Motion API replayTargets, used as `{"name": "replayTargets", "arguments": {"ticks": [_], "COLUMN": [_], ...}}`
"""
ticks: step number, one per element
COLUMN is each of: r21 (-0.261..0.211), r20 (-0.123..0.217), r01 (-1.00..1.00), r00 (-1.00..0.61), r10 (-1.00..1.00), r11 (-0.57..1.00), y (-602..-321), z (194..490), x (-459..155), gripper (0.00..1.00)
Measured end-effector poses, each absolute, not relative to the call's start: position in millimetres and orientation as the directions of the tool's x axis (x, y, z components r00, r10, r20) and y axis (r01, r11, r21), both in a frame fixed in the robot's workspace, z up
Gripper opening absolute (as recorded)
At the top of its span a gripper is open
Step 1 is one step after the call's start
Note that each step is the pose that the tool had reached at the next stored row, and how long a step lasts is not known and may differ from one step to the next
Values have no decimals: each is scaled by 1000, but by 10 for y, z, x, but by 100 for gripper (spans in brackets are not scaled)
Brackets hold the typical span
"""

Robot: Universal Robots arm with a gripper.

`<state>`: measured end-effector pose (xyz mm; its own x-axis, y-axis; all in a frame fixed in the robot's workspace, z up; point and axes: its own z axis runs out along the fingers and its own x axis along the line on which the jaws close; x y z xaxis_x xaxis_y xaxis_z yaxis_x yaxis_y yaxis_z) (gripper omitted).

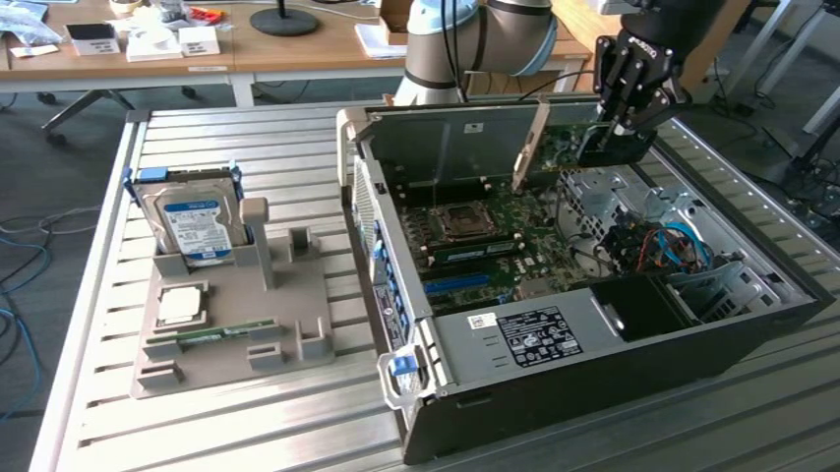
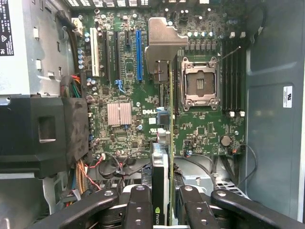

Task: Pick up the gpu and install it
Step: 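Insert the gpu into the slot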

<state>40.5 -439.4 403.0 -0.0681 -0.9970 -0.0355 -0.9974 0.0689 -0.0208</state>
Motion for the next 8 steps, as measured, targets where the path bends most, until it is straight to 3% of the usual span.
{"name": "replayTargets", "arguments": {"ticks": [8], "r21": [-21], "r20": [-35], "r01": [-997], "r00": [-68], "r10": [-997], "r11": [69], "y": [-4394], "z": [4027], "x": [321], "gripper": [27]}}
